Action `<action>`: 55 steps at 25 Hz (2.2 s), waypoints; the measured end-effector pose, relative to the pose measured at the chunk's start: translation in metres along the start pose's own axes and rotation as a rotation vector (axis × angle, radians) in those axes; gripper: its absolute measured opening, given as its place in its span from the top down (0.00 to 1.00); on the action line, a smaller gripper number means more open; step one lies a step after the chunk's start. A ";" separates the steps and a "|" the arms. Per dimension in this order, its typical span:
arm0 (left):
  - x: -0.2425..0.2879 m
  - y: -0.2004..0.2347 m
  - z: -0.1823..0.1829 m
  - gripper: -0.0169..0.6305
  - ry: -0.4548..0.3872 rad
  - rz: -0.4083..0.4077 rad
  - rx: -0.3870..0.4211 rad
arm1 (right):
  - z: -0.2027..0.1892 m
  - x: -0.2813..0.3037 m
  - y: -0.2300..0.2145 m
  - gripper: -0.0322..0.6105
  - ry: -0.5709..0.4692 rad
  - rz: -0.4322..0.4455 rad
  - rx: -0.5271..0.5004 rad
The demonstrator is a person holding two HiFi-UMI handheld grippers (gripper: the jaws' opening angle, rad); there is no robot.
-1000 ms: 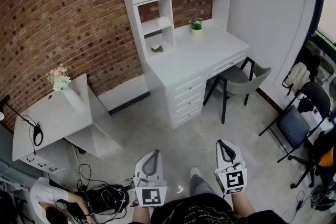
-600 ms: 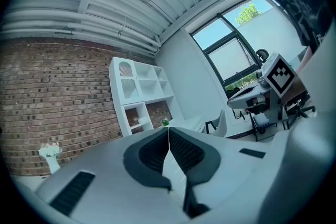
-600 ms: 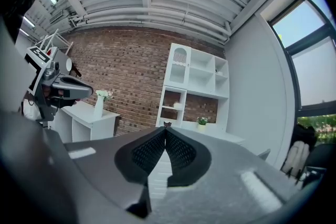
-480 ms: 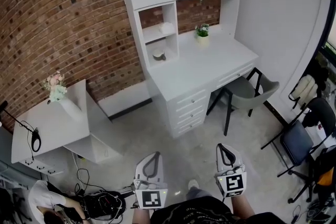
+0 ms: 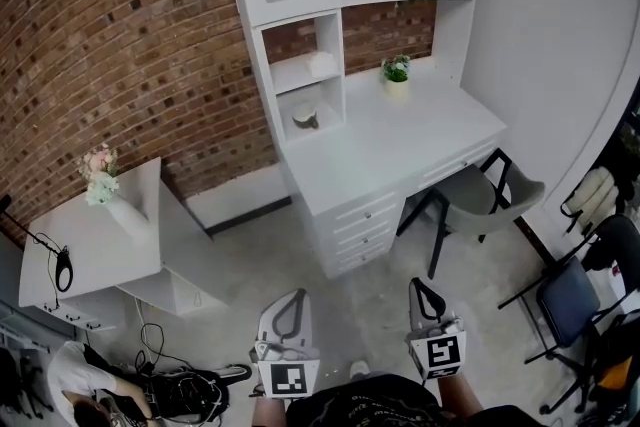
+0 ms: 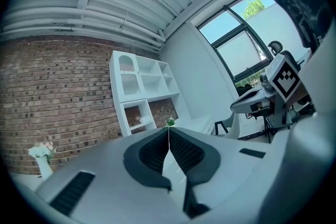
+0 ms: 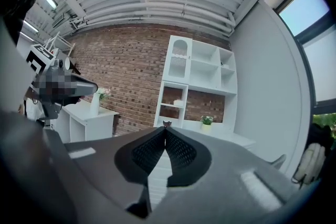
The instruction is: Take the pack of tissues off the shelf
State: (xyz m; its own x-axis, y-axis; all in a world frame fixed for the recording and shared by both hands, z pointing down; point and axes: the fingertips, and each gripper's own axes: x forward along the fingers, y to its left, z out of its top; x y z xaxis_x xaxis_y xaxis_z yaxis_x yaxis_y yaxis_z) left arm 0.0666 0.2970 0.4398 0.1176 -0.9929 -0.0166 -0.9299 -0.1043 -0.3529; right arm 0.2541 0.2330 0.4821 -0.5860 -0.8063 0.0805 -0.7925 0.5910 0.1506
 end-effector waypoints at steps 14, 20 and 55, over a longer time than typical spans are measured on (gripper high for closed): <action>0.046 -0.008 -0.001 0.96 0.022 0.023 0.024 | -0.010 0.039 -0.032 0.94 -0.006 0.046 0.008; 0.053 -0.005 -0.006 0.96 0.032 0.029 -0.001 | -0.013 0.047 -0.036 0.94 0.003 0.050 0.006; 0.203 0.141 -0.068 0.96 -0.001 -0.122 -0.012 | 0.006 0.240 -0.011 0.94 0.034 -0.090 0.012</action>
State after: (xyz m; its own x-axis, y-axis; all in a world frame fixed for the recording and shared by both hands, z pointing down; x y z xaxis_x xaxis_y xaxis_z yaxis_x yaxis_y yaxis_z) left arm -0.0648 0.0769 0.4503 0.2302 -0.9728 0.0251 -0.9126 -0.2247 -0.3415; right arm 0.1216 0.0333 0.4941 -0.5065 -0.8563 0.1008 -0.8437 0.5164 0.1466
